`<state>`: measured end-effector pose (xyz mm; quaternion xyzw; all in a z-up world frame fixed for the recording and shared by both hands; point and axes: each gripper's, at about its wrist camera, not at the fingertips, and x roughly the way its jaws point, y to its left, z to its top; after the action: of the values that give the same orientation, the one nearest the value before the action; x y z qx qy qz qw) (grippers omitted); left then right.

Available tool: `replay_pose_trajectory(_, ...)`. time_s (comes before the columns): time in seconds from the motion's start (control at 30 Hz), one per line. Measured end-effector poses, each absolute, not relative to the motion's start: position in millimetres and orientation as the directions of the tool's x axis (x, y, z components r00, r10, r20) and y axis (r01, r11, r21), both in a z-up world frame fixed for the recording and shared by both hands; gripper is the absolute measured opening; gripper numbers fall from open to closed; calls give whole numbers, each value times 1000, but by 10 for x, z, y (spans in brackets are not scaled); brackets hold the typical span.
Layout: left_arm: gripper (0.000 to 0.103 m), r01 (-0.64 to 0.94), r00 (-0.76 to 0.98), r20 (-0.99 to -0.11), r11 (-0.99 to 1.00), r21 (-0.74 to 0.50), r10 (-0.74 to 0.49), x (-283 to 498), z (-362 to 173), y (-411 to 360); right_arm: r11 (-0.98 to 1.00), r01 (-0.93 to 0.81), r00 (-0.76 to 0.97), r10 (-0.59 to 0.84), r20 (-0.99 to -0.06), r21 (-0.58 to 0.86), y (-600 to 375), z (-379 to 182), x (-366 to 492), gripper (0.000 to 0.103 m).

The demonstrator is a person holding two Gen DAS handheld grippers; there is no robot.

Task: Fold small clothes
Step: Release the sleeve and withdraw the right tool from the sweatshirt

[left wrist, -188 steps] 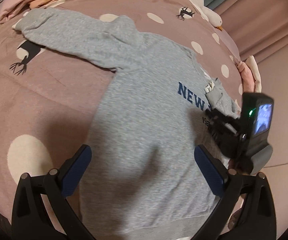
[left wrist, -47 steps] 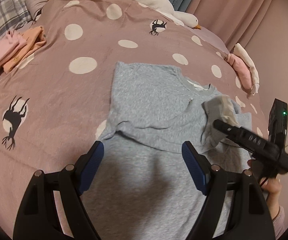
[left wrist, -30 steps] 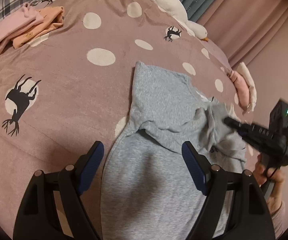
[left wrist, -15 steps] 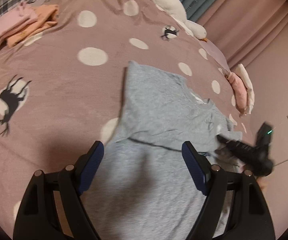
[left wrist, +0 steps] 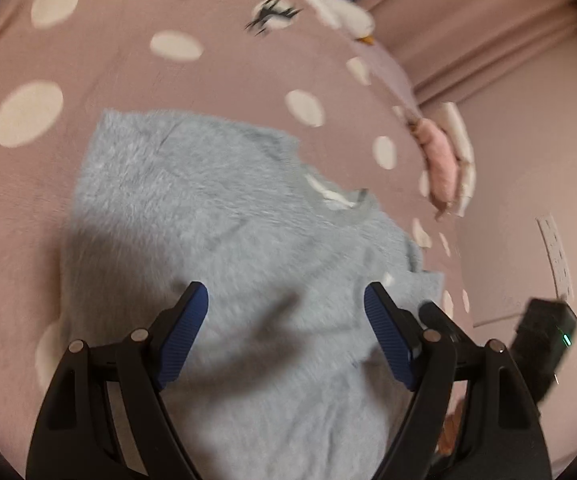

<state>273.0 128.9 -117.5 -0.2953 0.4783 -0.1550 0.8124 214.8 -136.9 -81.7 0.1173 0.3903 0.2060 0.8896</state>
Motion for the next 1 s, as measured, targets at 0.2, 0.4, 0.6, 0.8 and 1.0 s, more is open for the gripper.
replay_pose_trajectory(0.2,63,-154,604,-753,888,-433,-262,2935,-1320,1599,868,-382,517,486,-705,319,-948,-1028,2376,12)
replay_pose_trajectory(0.4,63,-241,612,-772,890,-388,-171,3020,-1431,2017,911,-345,494,382,-781,227,-997,-1187,2265,12)
replay_pose_trajectory(0.6,69,-154,648,-718,880,-449,-253,2662,-1103,2072,916,-323,499,380,-779,240,-1118,-1058,2184,13)
replay_pose_trajectory(0.8,70,105,626,-680,906,-411,-381,2210,-830,1549,892,-380,521,424,-740,244,-960,-1034,2066,13)
replay_pose_trajectory(1.0,68,124,465,-813,935,-331,-350,2247,-1304,1241,899,-312,464,427,-777,308,-1027,-1240,2118,13)
